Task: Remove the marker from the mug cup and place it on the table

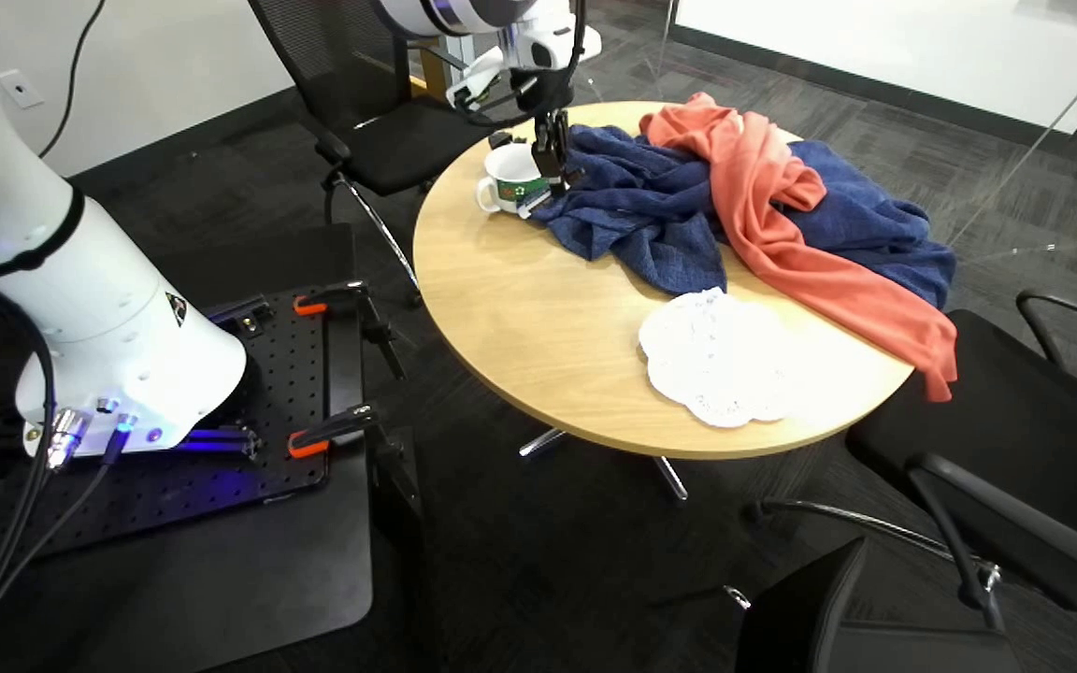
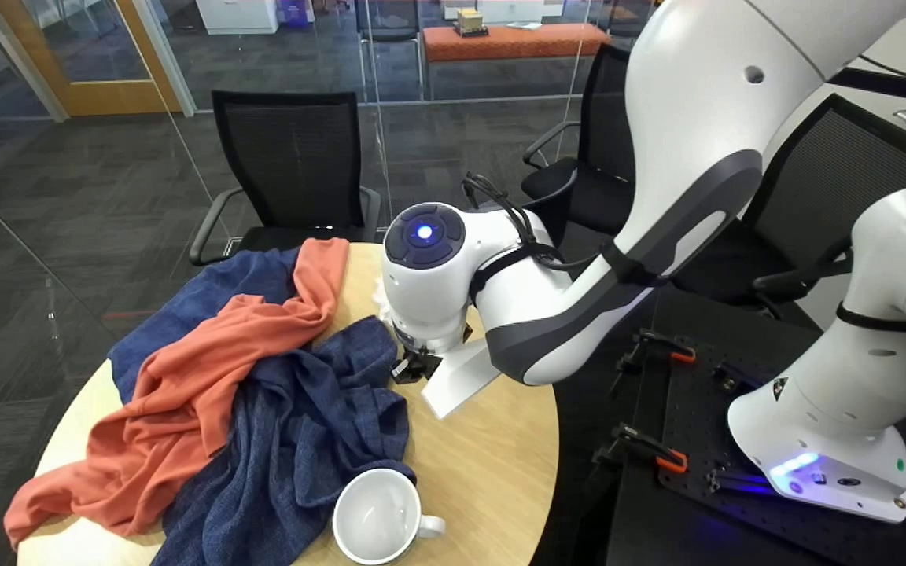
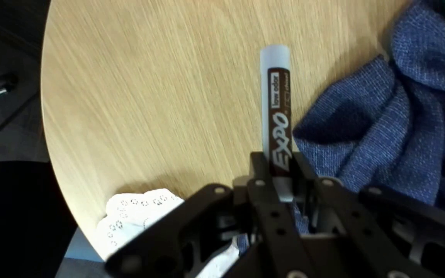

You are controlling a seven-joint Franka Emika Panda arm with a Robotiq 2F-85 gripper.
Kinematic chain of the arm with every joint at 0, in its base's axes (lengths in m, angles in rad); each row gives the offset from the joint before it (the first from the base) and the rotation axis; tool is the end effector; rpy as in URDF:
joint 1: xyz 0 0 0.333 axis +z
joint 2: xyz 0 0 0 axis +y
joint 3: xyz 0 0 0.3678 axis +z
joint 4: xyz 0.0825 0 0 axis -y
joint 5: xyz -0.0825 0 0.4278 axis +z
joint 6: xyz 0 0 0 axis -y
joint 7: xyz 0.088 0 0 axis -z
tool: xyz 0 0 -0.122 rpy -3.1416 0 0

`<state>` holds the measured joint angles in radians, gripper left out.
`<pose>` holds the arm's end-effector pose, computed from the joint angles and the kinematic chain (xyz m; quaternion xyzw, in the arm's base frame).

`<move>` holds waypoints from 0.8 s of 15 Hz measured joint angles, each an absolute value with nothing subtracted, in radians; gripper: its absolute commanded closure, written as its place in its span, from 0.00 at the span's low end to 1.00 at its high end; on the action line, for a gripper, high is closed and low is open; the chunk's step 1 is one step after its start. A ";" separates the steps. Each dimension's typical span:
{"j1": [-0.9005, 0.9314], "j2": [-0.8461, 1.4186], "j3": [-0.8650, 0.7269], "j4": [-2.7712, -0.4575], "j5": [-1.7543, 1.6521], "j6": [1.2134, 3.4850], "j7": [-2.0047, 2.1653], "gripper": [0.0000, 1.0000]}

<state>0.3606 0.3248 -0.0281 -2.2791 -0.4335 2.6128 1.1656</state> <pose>0.5402 0.1927 0.2082 0.9677 -0.2249 0.0801 0.0808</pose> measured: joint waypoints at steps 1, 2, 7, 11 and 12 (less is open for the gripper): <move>0.359 0.345 -0.023 -2.281 -0.419 2.614 1.163 0.95; 0.357 0.365 -0.016 -2.284 -0.402 2.618 1.159 0.95; 0.341 0.455 0.012 -2.304 -0.286 2.700 1.059 0.95; 0.323 0.503 0.023 -2.325 -0.178 2.783 0.939 0.95; 0.320 0.512 0.026 -2.328 -0.150 2.791 0.910 0.95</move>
<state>0.3195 0.5117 0.0256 -2.3277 -0.1501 2.7912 0.9095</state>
